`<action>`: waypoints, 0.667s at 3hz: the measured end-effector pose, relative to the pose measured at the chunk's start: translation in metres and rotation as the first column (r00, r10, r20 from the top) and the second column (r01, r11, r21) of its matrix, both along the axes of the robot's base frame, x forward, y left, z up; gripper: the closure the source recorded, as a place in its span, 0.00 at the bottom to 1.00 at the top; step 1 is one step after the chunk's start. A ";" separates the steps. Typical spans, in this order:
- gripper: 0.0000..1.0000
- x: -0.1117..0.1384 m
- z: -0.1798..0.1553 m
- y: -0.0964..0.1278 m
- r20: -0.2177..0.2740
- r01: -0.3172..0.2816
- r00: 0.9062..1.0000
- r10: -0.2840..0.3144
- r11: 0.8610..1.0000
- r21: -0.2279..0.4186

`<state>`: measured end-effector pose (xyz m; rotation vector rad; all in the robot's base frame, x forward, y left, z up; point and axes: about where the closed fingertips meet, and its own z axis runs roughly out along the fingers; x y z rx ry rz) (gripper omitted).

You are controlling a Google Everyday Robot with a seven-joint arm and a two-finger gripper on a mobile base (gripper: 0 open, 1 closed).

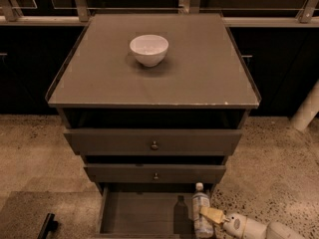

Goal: Place blue plastic bottle into bottom drawer

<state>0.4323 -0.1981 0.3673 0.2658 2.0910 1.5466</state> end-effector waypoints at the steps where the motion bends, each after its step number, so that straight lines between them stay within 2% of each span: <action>1: 1.00 0.018 -0.035 0.009 -0.072 -0.019 0.997 0.020 1.000 0.017; 2: 1.00 0.029 -0.071 0.021 -0.145 -0.042 0.988 0.044 0.999 0.015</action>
Offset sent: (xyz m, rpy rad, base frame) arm 0.0434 0.0304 -0.1124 0.0022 0.2343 0.0671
